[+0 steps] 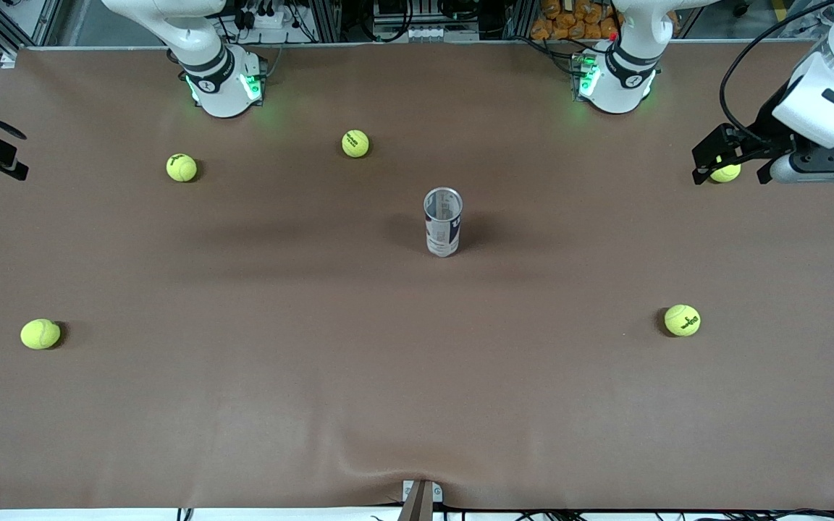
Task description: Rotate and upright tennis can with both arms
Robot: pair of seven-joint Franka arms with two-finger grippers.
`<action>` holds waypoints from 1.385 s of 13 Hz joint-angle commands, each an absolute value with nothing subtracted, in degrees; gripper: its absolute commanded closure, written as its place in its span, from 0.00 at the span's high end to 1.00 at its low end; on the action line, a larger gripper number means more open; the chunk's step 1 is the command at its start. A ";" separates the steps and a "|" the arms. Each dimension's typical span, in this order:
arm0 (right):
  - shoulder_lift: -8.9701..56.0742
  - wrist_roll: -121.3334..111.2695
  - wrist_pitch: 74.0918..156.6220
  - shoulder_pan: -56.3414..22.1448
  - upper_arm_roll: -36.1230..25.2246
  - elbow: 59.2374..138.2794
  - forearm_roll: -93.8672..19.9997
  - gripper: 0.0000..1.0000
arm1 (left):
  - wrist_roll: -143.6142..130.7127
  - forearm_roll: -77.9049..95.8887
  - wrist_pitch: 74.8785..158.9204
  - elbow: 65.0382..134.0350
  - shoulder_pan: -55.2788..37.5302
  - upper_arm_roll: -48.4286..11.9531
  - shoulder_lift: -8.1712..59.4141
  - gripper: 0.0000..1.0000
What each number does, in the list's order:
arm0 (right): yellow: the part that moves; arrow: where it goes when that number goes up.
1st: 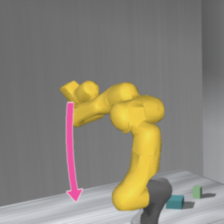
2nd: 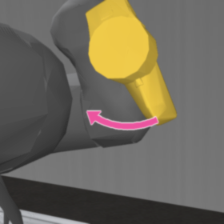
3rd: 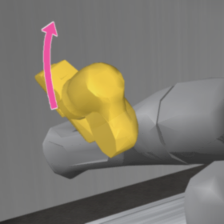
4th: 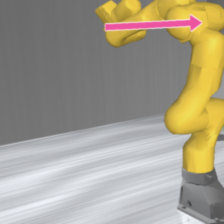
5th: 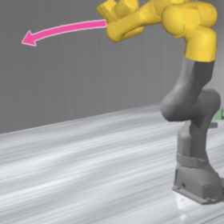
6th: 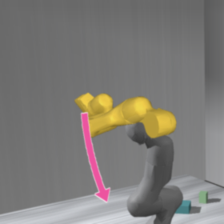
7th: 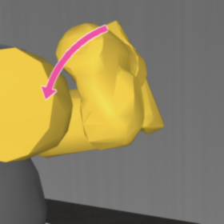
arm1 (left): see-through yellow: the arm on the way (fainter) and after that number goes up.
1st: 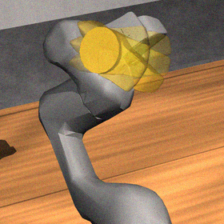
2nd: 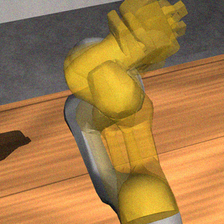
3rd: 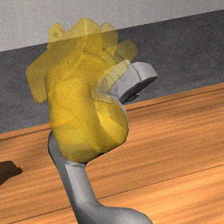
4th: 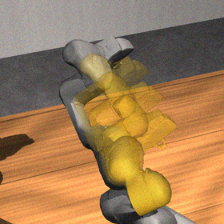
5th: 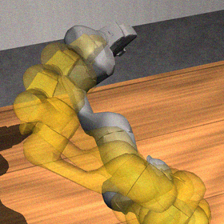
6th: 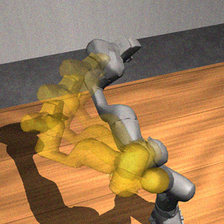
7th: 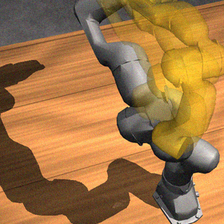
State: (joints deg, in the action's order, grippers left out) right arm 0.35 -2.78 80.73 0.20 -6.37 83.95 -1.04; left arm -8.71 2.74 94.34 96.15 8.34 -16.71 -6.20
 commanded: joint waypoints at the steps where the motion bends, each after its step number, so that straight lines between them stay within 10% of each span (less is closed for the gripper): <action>1: 0.26 -3.25 80.33 0.26 -6.33 83.67 -1.41 1.00 | -6.24 2.55 93.62 94.32 11.07 -16.96 -5.72 1.00; 18: 0.26 -3.25 80.33 0.26 -6.33 83.67 -1.32 1.00 | -6.50 0.44 91.32 92.72 11.78 -17.05 -4.57 1.00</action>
State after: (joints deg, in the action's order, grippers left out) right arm 0.35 -2.78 80.73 0.20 -6.37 83.95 -1.04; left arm -6.77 1.49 92.72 94.48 11.54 -16.79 -5.30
